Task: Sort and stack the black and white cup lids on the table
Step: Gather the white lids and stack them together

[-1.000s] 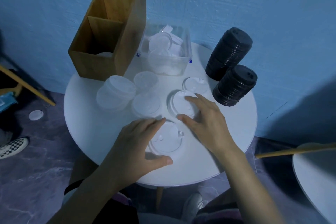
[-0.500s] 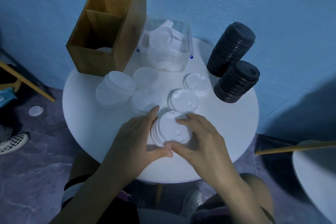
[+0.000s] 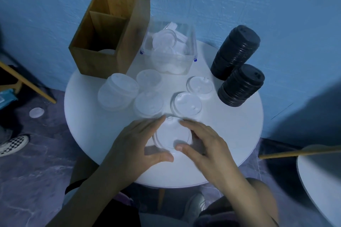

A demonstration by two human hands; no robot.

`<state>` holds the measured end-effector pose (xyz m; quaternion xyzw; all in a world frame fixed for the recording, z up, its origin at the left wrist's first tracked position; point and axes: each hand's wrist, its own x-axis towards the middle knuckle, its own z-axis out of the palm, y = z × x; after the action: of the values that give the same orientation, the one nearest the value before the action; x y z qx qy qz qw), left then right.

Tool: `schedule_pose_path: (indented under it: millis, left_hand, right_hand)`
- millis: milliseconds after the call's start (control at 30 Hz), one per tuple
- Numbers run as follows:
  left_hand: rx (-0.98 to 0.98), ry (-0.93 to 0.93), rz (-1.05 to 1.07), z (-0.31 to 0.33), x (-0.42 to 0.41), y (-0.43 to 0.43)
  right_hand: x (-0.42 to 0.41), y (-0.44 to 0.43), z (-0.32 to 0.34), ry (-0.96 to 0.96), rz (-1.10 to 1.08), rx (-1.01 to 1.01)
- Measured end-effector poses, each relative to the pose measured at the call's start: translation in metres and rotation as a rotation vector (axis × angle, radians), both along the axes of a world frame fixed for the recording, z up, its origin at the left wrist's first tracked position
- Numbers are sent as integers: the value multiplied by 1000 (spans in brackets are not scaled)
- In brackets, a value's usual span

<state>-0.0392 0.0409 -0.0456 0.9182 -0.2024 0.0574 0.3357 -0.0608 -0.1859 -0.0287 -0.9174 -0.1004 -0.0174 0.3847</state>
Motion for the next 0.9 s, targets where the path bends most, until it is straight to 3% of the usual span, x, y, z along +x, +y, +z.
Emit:
schedule_pose_path:
  millis: [200,300,367,500,667,733,900]
  left_hand:
    - [1,-17,23,3,-3,-4]
    - [26,-21,34,4,-3,-4]
    - [39,-25,43,4,-2,-4]
    - [71,-26,44,3,-1,-6]
    - [39,8,50,3,-1,-2]
    - [-10,29,61,2,-1,-1]
    - [-30,49,71,1,-1,-1]
  right_hand:
    - [5,-5,4,38,8,91]
    - [20,-9,12,-100,-155,203]
    - [37,-12,15,-192,-241,94]
    - [59,-7,11,-89,-222,-160]
    - [58,-5,11,-83,-228,-156]
    - [56,-8,9,-80,-257,-86]
    - [43,-20,13,-34,-293,328]
